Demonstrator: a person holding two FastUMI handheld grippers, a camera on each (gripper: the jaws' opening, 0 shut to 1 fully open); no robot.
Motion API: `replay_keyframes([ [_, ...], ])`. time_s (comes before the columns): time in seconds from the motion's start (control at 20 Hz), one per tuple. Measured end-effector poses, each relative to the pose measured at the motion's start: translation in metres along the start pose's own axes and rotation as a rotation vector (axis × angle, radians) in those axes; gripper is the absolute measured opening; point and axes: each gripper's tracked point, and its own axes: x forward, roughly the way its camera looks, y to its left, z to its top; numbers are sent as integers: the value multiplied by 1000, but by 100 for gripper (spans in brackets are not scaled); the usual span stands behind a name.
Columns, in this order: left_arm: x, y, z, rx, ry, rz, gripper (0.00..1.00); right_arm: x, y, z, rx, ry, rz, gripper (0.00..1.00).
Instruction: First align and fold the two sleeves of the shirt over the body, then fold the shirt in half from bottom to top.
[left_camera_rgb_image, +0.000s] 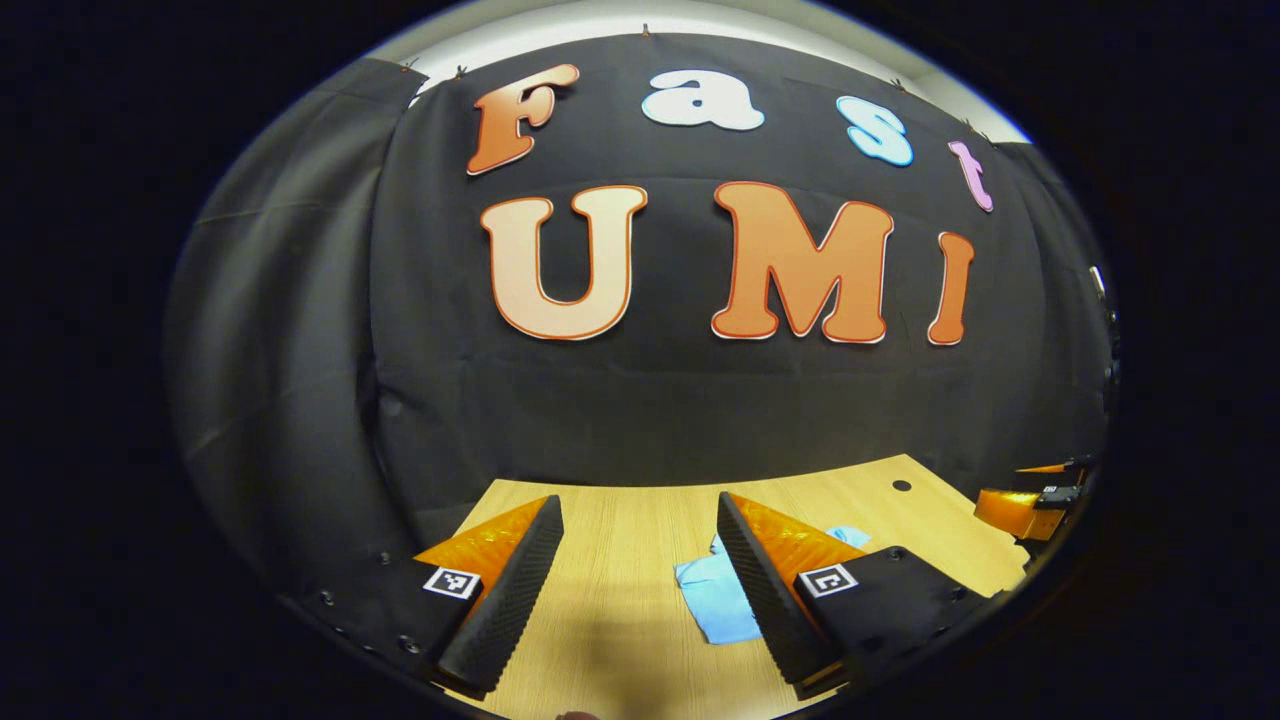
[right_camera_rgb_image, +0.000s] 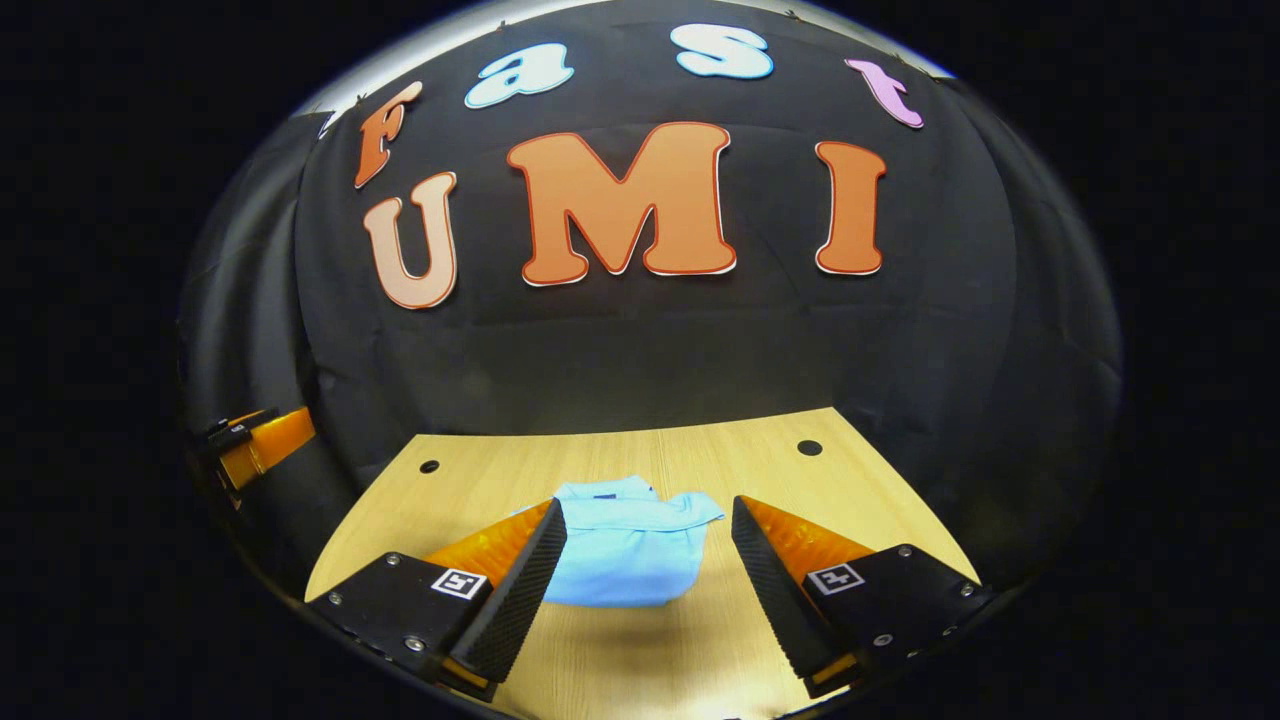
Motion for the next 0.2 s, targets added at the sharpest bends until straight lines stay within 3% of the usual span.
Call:
replay_keyframes([
  [0.2, -8, 6, 7, 2, -26, 13, 100, -2, -1, -1, -6, -2, -8, 100],
])
